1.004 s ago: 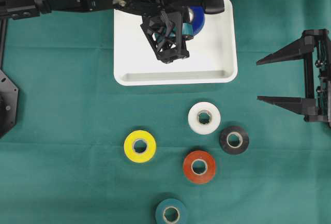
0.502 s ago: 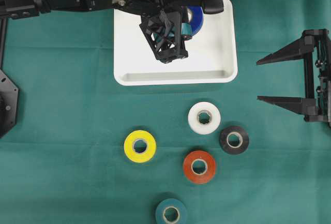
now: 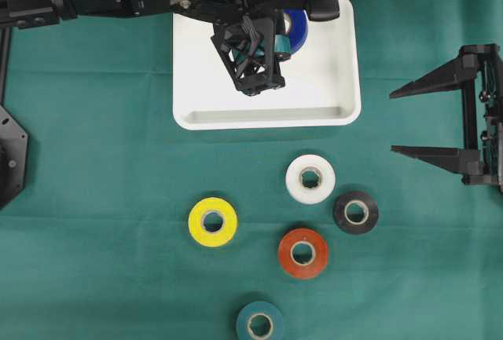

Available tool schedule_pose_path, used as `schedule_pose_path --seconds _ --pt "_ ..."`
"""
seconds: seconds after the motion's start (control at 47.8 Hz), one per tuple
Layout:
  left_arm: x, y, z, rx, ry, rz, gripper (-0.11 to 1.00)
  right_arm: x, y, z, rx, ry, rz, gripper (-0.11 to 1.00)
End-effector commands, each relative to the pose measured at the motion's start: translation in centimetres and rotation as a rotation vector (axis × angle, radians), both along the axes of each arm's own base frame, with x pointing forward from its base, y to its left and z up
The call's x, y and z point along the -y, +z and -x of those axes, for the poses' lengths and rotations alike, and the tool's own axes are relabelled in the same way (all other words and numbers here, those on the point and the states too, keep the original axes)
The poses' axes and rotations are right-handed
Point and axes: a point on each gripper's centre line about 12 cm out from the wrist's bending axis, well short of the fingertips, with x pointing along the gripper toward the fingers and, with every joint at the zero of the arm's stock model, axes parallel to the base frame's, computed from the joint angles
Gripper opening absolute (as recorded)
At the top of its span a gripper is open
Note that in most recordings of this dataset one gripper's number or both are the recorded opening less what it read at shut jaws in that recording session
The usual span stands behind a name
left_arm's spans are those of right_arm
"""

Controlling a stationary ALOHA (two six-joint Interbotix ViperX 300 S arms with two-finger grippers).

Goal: Pick up the tape from a random location and place it into the white case.
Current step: 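Carry the blue tape over the white tray with the left gripper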

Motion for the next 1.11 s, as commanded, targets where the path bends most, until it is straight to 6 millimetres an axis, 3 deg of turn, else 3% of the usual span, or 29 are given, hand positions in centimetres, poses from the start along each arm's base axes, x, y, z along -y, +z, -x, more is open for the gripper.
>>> schedule_pose_path --seconds 0.0,0.293,0.502,0.711,1.087 --pt "-0.1 1.8 0.2 0.044 0.003 -0.014 0.22 0.0 1.0 -0.3 0.028 -0.001 0.002 0.92" --pt "-0.4 1.0 0.4 0.029 0.009 -0.010 0.22 0.0 1.0 -0.3 0.028 -0.001 0.002 0.92" --pt "-1.0 -2.2 0.4 -0.008 0.023 0.000 0.22 0.0 1.0 -0.4 0.026 -0.002 0.001 0.92" --pt "-1.9 -7.0 0.2 -0.051 0.042 0.012 0.22 0.0 0.9 -0.4 0.023 -0.001 0.002 0.92" --pt "-2.4 -12.0 -0.6 -0.089 0.046 0.024 0.22 0.0 0.9 -0.4 0.023 -0.001 0.001 0.92"
